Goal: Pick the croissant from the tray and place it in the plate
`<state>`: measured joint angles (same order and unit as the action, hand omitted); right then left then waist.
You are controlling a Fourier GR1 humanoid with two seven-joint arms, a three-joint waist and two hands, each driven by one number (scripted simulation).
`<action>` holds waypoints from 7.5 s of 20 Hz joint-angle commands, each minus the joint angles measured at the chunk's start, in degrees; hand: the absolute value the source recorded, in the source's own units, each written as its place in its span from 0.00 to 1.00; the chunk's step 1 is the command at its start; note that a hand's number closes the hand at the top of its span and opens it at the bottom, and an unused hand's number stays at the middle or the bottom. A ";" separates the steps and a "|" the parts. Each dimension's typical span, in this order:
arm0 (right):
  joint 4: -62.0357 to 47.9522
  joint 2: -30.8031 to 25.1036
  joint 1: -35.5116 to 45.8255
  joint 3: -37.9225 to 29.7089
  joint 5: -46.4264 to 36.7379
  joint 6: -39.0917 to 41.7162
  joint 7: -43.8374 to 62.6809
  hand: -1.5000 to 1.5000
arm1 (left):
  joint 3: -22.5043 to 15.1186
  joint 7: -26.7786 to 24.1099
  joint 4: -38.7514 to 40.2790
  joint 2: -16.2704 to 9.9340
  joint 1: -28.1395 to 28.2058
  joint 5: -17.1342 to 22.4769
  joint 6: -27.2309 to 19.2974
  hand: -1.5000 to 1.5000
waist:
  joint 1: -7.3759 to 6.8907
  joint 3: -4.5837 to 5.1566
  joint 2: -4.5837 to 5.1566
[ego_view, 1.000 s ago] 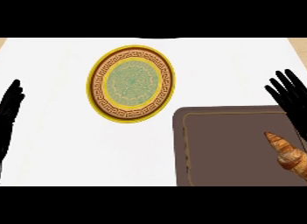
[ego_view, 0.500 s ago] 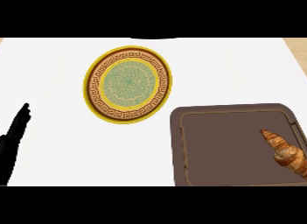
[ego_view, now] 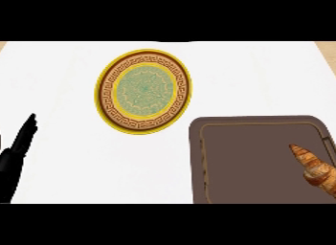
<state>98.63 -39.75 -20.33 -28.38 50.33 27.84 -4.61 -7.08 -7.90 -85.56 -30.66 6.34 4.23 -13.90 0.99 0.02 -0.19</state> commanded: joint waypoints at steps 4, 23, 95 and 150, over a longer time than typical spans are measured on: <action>-0.60 -8.76 -2.46 -2.04 -12.15 8.23 1.77 0.00 | 0.83 -2.79 0.84 0.44 0.96 0.01 1.51 0.50 | -0.94 0.00 0.15; -9.27 -11.07 13.68 16.57 -42.72 17.03 2.89 0.00 | 1.39 0.74 1.36 3.58 -3.48 -4.39 2.59 0.50 | -1.34 -0.07 0.27; -50.32 16.12 77.67 22.44 -85.62 -18.97 -20.07 1.00 | 11.03 2.80 -1.54 11.16 -1.59 -13.14 12.12 0.50 | -1.45 -0.02 -0.02; -74.46 33.43 89.09 26.69 -45.03 -39.34 -6.38 0.00 | 13.59 0.07 1.25 13.44 -4.38 -15.11 13.98 0.50 | -2.51 -0.06 0.82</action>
<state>24.17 -4.04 69.42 3.40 0.87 -14.76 -8.27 5.85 -7.95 -84.82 -17.05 2.64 -11.04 0.03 -2.33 -0.04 0.74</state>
